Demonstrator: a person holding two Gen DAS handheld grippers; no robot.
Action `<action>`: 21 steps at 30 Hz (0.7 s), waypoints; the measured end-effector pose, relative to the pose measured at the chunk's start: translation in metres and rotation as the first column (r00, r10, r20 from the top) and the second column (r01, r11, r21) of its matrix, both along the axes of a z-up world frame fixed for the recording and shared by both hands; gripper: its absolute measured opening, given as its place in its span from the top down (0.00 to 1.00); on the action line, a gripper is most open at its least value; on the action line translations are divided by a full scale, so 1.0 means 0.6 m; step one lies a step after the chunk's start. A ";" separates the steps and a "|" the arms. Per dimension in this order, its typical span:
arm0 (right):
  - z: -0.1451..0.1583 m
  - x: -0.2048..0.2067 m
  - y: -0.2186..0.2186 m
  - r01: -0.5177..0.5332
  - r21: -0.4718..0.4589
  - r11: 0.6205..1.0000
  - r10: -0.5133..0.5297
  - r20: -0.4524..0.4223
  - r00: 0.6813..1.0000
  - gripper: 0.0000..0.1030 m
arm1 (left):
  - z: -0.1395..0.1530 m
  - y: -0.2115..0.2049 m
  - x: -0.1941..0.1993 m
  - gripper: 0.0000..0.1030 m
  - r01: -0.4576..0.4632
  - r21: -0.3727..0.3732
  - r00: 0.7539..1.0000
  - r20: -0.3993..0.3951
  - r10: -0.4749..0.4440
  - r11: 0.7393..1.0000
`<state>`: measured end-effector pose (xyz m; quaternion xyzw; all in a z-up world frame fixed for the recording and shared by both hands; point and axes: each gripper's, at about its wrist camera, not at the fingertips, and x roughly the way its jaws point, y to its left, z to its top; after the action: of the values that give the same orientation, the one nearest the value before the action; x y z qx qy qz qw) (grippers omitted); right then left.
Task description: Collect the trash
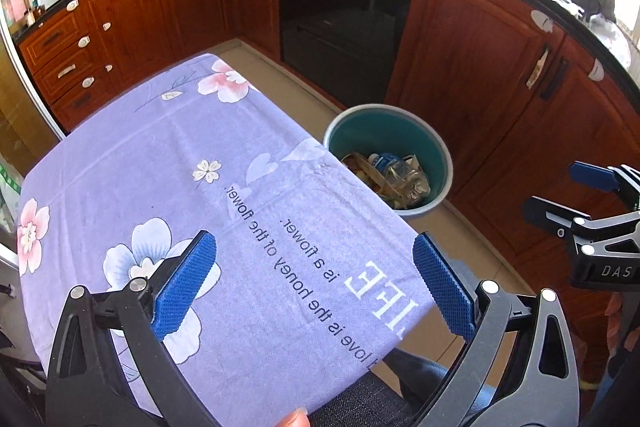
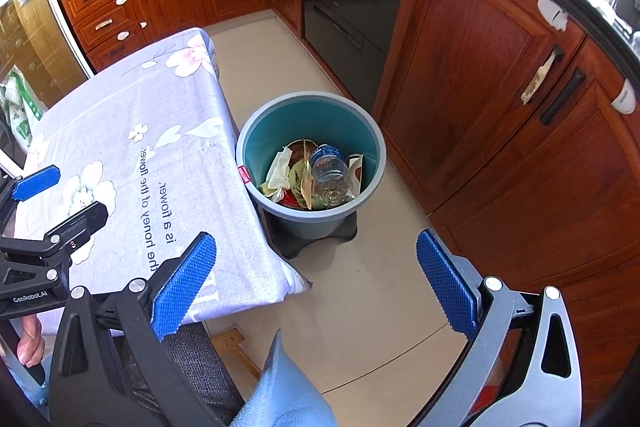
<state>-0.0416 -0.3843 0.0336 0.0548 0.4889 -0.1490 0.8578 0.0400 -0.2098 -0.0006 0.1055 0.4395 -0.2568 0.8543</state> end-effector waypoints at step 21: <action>-0.015 -0.009 0.052 -0.059 -0.028 0.998 0.060 0.010 0.998 0.06 | 0.014 0.024 -0.040 0.04 -0.026 0.013 0.999 0.038 0.025 1.000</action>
<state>-0.0468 -0.3534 0.0245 0.0291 0.4836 -0.1299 0.8651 0.0162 -0.1952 0.0078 0.1107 0.4262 -0.2408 0.8649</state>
